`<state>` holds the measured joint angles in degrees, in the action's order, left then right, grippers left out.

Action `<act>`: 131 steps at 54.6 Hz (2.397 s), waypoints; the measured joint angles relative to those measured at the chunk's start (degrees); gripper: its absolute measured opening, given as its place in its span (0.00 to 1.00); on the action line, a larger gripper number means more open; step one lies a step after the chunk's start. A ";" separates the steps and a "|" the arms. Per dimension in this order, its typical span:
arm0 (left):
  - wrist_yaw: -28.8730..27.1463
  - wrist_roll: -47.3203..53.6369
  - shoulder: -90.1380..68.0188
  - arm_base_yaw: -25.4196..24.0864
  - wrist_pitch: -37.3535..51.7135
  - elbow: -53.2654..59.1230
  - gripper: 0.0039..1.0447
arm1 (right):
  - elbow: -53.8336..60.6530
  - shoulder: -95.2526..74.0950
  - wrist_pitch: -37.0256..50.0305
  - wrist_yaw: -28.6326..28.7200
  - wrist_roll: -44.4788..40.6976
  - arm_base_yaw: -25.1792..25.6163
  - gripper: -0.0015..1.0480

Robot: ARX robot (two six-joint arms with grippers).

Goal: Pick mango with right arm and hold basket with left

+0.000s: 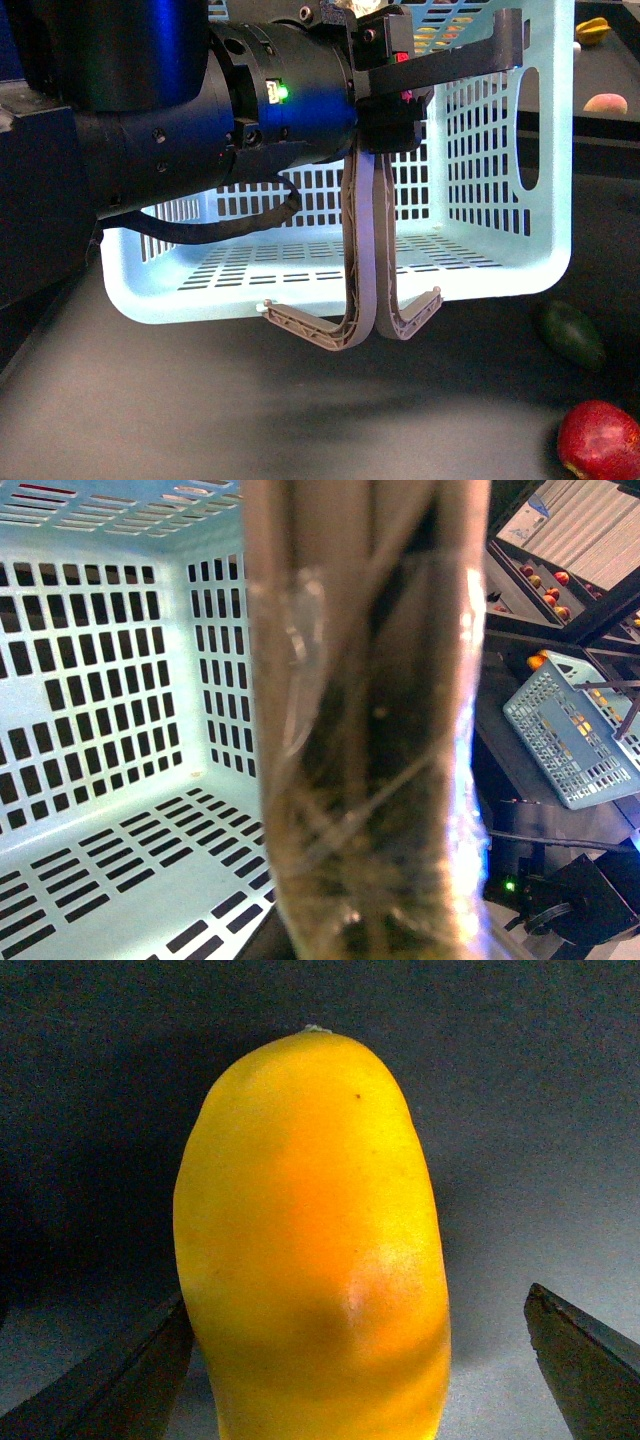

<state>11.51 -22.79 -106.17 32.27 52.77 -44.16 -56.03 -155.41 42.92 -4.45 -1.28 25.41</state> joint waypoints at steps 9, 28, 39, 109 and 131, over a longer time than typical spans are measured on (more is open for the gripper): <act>0.00 0.02 0.00 0.00 0.00 0.00 0.05 | -0.46 -0.59 0.57 -0.13 0.17 0.52 0.89; 0.00 0.02 0.00 0.00 0.00 0.00 0.05 | 1.16 0.07 2.12 0.90 0.90 2.12 0.57; 0.00 0.00 0.00 0.00 0.00 0.00 0.05 | 6.03 5.70 2.34 5.07 2.91 2.69 0.55; 0.00 0.02 0.00 0.00 0.00 0.00 0.05 | 16.06 63.49 -14.36 10.05 23.30 -39.60 0.54; -0.02 0.07 0.00 0.00 0.00 0.00 0.05 | 17.75 64.04 -10.43 8.13 26.60 -40.17 0.94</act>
<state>11.49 -22.72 -106.17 32.27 52.77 -44.16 -38.28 -91.37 32.49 3.68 25.32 -14.76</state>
